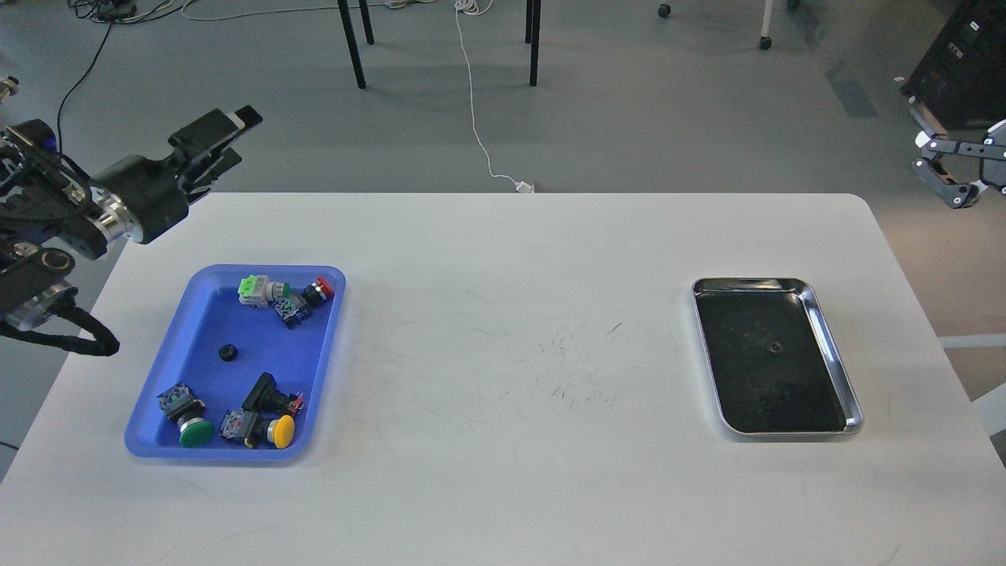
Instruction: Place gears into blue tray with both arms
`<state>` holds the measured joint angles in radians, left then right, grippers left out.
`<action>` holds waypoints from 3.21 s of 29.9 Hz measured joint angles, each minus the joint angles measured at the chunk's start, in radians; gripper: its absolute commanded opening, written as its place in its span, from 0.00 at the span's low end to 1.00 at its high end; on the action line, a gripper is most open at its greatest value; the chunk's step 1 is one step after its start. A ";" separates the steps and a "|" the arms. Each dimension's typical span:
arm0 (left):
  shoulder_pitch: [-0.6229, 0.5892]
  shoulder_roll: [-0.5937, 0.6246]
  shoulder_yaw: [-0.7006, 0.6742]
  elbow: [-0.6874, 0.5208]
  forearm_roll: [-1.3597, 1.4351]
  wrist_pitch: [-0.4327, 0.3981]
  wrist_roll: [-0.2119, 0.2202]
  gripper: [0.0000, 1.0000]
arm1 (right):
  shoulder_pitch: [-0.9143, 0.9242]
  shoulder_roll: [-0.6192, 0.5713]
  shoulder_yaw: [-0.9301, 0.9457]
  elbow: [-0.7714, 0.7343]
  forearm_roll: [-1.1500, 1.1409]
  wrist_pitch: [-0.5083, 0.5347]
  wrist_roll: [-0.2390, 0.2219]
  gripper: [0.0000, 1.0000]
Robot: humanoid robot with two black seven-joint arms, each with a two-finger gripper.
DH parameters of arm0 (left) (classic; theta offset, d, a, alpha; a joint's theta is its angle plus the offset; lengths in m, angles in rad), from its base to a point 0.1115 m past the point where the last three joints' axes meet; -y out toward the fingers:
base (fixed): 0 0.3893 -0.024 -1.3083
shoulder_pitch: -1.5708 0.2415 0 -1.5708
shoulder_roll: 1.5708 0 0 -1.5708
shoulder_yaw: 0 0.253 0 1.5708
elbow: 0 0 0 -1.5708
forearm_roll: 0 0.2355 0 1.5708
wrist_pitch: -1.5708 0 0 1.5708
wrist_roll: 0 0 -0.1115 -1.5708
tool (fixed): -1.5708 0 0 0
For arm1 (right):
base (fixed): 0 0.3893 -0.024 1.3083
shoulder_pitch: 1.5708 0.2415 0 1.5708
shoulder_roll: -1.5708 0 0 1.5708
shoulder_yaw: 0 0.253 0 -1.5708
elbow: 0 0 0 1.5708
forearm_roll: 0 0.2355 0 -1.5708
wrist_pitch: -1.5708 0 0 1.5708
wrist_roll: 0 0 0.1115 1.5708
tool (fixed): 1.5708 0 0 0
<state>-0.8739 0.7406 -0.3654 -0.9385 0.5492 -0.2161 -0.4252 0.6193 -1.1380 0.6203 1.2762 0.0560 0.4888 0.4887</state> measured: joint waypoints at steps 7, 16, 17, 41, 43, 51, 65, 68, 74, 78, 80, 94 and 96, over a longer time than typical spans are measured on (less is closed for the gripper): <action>-0.024 -0.124 -0.132 0.019 -0.497 -0.041 0.104 0.98 | 0.187 -0.050 -0.067 -0.003 -0.325 0.000 -0.022 0.98; -0.016 -0.343 -0.296 0.179 -0.573 -0.070 0.111 0.98 | 0.529 0.094 -0.406 -0.104 -0.647 0.000 -0.051 0.98; -0.016 -0.360 -0.301 0.198 -0.583 -0.075 0.111 0.98 | 0.557 0.125 -0.446 -0.127 -0.665 0.000 -0.051 0.98; 0.007 -0.374 -0.314 0.213 -0.637 -0.092 0.105 0.98 | 0.693 0.481 -1.149 -0.393 -1.528 -0.136 -0.054 0.74; 0.009 -0.373 -0.314 0.212 -0.637 -0.092 0.105 0.98 | 0.670 0.492 -1.157 -0.405 -1.538 -0.170 -0.054 0.72; 0.017 -0.352 -0.314 0.211 -0.637 -0.101 0.105 0.98 | 0.623 0.531 -1.161 -0.430 -1.541 -0.191 -0.055 0.69; 0.025 -0.338 -0.311 0.211 -0.635 -0.106 0.106 0.98 | 0.591 0.537 -1.158 -0.433 -1.541 -0.201 -0.056 0.59; 0.025 -0.338 -0.311 0.211 -0.635 -0.106 0.106 0.98 | 0.585 0.537 -1.154 -0.434 -1.541 -0.210 -0.056 0.55; 0.026 -0.336 -0.311 0.211 -0.635 -0.106 0.106 0.98 | 0.567 0.543 -1.152 -0.446 -1.539 -0.242 -0.056 0.48; 0.026 -0.330 -0.309 0.211 -0.633 -0.106 0.107 0.98 | 0.557 0.543 -1.149 -0.445 -1.536 -0.247 -0.056 0.44; 0.026 -0.330 -0.307 0.211 -0.632 -0.106 0.108 0.98 | 0.555 0.541 -1.147 -0.443 -1.535 -0.248 -0.056 0.39; 0.026 -0.327 -0.308 0.211 -0.632 -0.106 0.109 0.98 | 0.554 0.531 -1.150 -0.439 -1.535 -0.248 -0.041 0.21; 0.026 -0.325 -0.309 0.211 -0.632 -0.106 0.109 0.98 | 0.555 0.530 -1.150 -0.438 -1.536 -0.248 -0.027 0.21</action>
<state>-0.8484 0.4160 -0.6743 -0.7271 -0.0828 -0.3225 -0.3159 1.1748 -0.6084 -0.5295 0.8382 -1.4797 0.2403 0.4613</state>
